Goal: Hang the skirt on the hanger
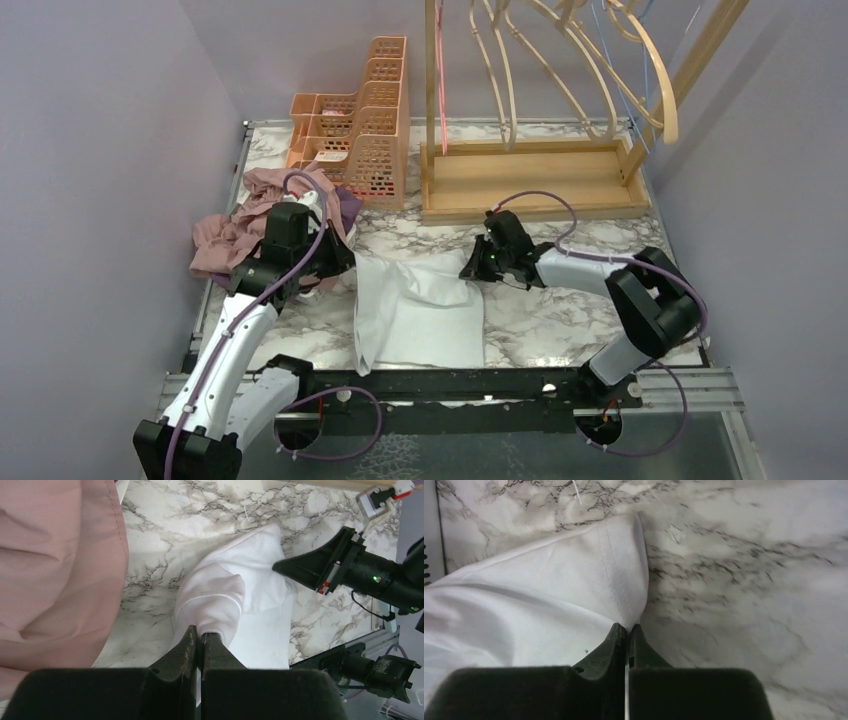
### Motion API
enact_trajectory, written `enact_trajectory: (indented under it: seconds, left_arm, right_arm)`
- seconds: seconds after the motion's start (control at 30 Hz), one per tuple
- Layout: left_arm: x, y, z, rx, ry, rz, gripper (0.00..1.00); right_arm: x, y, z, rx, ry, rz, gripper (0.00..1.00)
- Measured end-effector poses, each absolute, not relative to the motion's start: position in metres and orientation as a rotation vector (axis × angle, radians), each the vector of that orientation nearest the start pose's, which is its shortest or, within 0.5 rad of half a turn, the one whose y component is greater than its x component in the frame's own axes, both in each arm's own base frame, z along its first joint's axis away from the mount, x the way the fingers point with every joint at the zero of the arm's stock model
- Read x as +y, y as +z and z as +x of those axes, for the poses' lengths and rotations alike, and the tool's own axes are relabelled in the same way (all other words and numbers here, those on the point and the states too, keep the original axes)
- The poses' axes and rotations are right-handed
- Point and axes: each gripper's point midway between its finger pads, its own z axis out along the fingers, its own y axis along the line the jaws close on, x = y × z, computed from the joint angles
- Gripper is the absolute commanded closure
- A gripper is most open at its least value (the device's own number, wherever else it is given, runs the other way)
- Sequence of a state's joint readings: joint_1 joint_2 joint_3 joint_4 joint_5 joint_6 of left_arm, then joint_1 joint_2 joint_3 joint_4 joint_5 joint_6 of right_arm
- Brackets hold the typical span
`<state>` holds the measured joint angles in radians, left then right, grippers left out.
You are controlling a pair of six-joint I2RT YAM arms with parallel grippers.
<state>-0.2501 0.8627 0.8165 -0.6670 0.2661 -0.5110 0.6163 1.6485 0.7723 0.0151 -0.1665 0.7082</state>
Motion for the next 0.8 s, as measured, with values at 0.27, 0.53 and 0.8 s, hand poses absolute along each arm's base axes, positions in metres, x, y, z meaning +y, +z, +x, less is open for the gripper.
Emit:
enact_trajectory:
  seconds: [0.27, 0.53, 0.8]
  left_arm:
    - [-0.127, 0.208, 0.242, 2.297, -0.667, -0.094, 0.71]
    - [-0.117, 0.214, 0.276, 2.301, -0.542, -0.129, 0.39]
    - [-0.128, 0.187, 0.264, 2.379, -0.609, -0.114, 0.36]
  right_arm:
    - [0.207, 0.099, 0.272, 2.348, 0.593, 0.255, 0.99]
    - [0.134, 0.083, 0.263, 2.356, 0.163, 0.456, 0.74]
    - [0.123, 0.082, 0.268, 2.436, -0.027, 0.492, 0.2]
